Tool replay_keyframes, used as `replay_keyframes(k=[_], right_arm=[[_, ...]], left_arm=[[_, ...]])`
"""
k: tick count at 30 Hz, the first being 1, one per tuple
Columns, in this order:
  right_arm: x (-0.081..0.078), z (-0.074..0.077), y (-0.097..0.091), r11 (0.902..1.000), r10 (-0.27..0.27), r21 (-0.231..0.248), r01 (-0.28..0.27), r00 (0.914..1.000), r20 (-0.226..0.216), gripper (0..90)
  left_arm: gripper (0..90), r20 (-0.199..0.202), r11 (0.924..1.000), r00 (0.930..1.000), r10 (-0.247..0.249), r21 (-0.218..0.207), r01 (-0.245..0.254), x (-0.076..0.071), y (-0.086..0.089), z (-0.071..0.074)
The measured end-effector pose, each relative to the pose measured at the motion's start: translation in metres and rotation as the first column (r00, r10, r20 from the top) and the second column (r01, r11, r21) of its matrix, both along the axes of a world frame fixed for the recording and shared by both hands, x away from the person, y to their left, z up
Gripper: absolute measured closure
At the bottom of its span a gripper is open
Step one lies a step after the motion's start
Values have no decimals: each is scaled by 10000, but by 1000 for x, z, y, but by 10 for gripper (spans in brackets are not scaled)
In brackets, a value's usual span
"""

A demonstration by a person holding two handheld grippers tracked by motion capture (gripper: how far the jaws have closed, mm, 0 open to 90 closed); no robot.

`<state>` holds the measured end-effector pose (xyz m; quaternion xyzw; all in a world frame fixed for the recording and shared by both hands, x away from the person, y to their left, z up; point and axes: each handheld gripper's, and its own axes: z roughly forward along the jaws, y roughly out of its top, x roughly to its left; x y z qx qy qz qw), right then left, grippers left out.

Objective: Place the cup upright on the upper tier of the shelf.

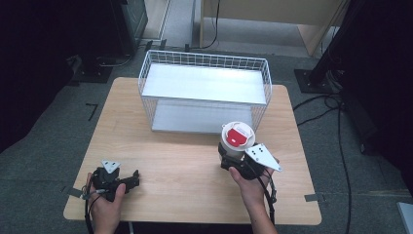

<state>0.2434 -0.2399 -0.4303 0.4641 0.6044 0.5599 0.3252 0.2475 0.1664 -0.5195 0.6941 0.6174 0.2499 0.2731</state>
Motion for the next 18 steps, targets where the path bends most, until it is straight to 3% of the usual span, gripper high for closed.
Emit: replay_keyframes(k=[18], right_arm=[[15,31,6,9998,88,-157,-80,9987,500,81]], left_arm=[[0,-25,10000,10000,-17,16,17,0,0,0]])
